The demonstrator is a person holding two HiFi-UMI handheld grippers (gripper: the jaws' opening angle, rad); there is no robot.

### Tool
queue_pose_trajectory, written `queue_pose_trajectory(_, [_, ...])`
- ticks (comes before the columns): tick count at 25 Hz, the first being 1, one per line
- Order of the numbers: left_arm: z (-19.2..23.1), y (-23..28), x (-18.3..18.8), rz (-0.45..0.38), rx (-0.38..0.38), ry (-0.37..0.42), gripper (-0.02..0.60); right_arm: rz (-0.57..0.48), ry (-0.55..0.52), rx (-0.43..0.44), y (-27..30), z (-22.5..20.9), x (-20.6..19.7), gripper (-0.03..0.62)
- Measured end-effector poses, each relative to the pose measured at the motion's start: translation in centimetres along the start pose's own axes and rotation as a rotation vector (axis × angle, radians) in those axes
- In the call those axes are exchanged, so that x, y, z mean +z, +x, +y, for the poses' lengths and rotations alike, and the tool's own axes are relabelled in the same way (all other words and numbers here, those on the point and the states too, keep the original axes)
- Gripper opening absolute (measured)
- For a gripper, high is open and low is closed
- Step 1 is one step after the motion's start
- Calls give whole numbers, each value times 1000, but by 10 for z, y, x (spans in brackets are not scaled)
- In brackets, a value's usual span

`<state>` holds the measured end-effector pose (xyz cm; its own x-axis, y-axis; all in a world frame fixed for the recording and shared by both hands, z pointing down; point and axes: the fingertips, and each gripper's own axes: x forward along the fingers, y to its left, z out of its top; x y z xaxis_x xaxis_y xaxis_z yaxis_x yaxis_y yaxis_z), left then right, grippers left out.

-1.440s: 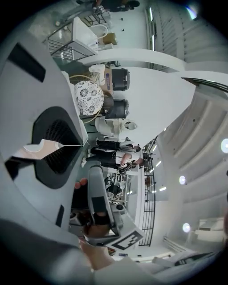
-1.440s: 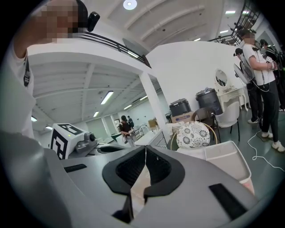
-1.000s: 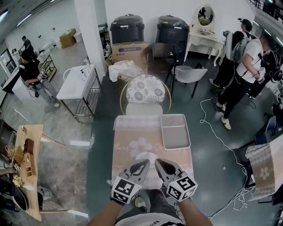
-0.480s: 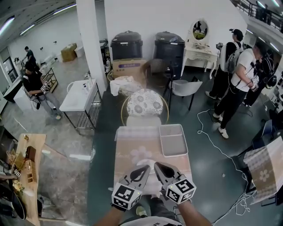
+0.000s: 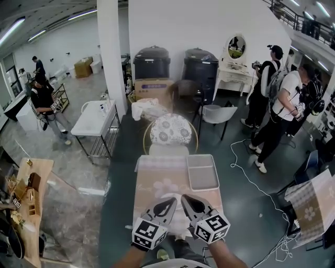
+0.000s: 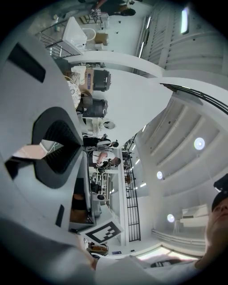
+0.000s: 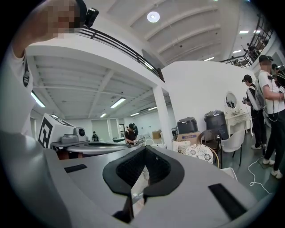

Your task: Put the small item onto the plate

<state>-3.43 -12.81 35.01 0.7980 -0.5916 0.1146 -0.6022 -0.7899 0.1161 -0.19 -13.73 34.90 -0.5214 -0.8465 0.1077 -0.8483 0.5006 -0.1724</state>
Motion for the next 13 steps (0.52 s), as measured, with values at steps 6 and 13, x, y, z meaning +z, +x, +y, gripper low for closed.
queue_pose_trajectory(6, [-2,-4,-2,1,0,2,5,3,-9,3,-1,6,-1,14])
queue_pose_trajectory(13, [-4,1,-1,1,0,3,5,6,-16,4,-2,3,0,12])
